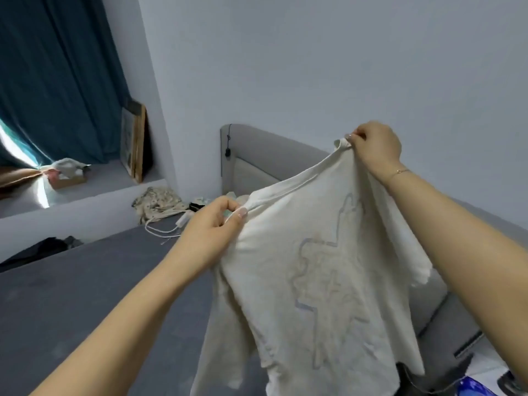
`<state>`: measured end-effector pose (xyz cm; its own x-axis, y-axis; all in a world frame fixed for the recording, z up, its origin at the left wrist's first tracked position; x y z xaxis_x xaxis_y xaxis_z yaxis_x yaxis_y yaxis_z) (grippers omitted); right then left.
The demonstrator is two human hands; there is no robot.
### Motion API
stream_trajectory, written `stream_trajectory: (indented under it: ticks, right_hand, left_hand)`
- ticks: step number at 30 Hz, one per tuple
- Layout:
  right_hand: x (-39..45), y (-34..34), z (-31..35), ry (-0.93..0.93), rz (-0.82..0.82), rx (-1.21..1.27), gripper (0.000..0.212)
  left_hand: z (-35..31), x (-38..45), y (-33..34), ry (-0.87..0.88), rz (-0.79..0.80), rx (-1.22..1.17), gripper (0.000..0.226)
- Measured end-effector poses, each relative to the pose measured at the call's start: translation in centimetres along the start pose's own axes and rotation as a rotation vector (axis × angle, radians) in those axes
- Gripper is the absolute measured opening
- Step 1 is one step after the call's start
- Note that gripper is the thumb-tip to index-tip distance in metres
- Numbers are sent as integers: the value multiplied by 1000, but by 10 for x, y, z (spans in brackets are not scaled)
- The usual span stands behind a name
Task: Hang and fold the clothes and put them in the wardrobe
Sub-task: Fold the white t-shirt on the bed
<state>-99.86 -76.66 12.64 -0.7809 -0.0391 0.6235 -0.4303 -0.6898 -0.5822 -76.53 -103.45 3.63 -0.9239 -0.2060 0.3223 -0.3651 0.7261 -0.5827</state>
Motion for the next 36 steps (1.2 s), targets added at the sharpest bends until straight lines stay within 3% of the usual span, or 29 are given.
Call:
stream_trajectory:
  ticks: [5, 9, 15, 20, 23, 27, 36]
  right_hand:
    - [-11, 171, 88, -55, 334, 82, 21]
    - [-88, 324, 150, 61, 606, 282, 25]
    - [-309, 558, 228, 190, 984, 444, 30]
    - [-530, 705, 273, 174, 1220, 512, 31]
    - [-644, 763, 272, 167, 1298, 500, 37]
    - [-737, 816, 253, 223, 1260, 504, 42]
    - [-793, 857, 237, 280, 1228, 577, 9]
  left_hand:
    - [116, -43, -7, -369, -94, -103, 18]
    - [223, -106, -4, -669, -128, -203, 20]
    - [401, -264, 12, -1158, -310, -319, 18]
    - [544, -404, 37, -1393, -380, -241, 22]
    - [614, -476, 52, -1470, -438, -269, 19]
    - [683, -539, 74, -1498, -470, -315, 22]
    - [739, -581, 110, -1477, -490, -417, 11]
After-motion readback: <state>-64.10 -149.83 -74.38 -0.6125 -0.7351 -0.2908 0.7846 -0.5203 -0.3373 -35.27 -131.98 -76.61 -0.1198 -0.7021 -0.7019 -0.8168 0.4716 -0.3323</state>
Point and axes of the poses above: each hand's wrist, its own x-axis towards the middle knuckle, its own y-axis out of the palm, z = x × y, the point moved 8 cm from there along x, towards the middle knuckle, and after that the axes turned 9 degrees about x, right-handed, at the moved point
